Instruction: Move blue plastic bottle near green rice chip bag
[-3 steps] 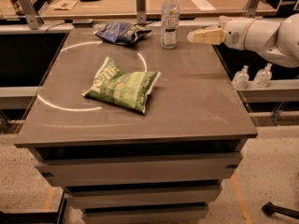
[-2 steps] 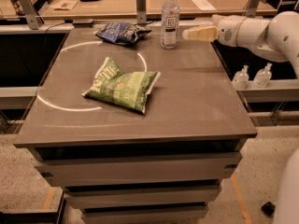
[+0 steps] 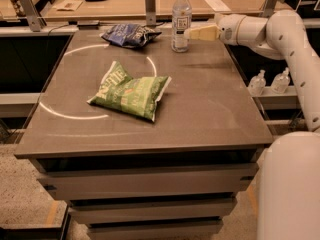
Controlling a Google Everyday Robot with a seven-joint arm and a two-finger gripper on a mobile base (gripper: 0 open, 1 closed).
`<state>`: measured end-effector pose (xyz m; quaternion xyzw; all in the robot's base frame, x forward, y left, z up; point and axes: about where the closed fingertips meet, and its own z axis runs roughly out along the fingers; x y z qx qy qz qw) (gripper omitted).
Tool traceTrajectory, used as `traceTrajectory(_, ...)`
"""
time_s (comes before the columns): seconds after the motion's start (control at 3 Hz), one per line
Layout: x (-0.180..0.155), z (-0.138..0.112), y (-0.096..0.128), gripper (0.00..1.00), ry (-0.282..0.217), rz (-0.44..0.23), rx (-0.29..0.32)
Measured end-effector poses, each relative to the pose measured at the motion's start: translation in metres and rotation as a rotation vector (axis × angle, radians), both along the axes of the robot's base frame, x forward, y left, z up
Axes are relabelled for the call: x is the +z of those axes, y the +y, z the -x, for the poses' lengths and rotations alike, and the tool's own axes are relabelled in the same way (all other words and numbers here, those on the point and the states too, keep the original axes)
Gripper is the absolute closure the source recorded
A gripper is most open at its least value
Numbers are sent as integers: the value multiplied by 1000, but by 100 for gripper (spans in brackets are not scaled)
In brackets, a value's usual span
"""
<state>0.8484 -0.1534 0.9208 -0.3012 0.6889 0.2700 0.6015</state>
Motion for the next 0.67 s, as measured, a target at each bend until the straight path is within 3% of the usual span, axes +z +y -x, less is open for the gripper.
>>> traceTrajectory(0.67,-21,-24,12,0,33,32,-3)
